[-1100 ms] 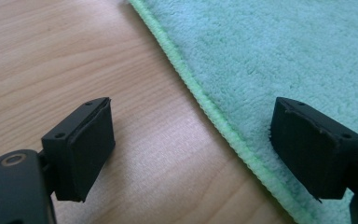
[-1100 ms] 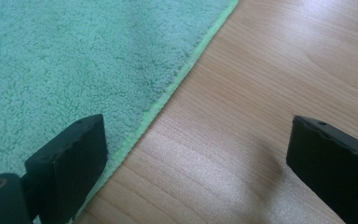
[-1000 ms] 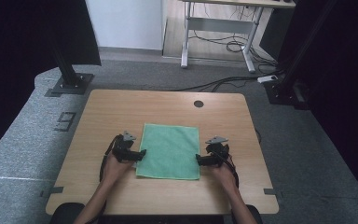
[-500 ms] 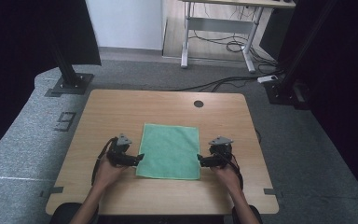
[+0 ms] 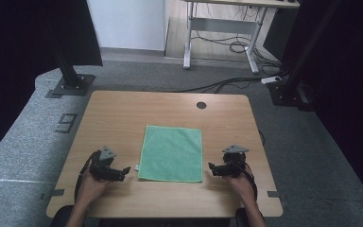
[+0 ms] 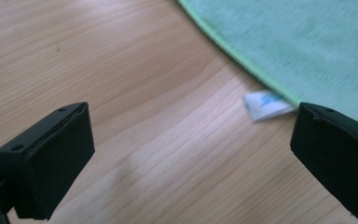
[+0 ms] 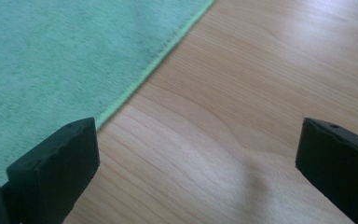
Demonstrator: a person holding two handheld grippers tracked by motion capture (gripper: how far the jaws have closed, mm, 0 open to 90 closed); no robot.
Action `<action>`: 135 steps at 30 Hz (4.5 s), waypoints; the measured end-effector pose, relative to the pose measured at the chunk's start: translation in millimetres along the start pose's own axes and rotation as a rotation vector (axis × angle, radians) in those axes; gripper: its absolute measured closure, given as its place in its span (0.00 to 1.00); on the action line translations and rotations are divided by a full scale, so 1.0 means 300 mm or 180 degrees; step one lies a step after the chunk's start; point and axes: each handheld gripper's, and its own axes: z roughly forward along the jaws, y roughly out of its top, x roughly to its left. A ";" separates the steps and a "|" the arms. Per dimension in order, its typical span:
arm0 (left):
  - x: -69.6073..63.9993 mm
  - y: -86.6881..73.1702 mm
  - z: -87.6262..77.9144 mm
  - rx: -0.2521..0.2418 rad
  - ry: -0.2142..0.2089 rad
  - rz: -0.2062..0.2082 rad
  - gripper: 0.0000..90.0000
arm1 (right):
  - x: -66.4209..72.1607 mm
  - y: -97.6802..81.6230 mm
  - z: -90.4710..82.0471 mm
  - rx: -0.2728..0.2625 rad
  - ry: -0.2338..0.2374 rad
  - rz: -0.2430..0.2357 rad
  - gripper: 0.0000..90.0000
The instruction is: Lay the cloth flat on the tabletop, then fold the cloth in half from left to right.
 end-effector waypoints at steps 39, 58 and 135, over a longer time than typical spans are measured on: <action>0.006 -0.025 0.074 0.0192 -0.0058 -0.0067 0.00 | -0.002 -0.049 0.052 0.0110 0.0110 -0.0075 0.00; 0.008 -0.022 0.077 0.0189 -0.0057 -0.0075 0.00 | 0.105 0.005 0.012 0.0040 0.0336 -0.0230 0.00; 0.056 0.209 0.297 0.0223 0.0260 -0.0325 0.00 | -0.005 -0.031 0.039 0.0280 0.0166 -0.0150 0.06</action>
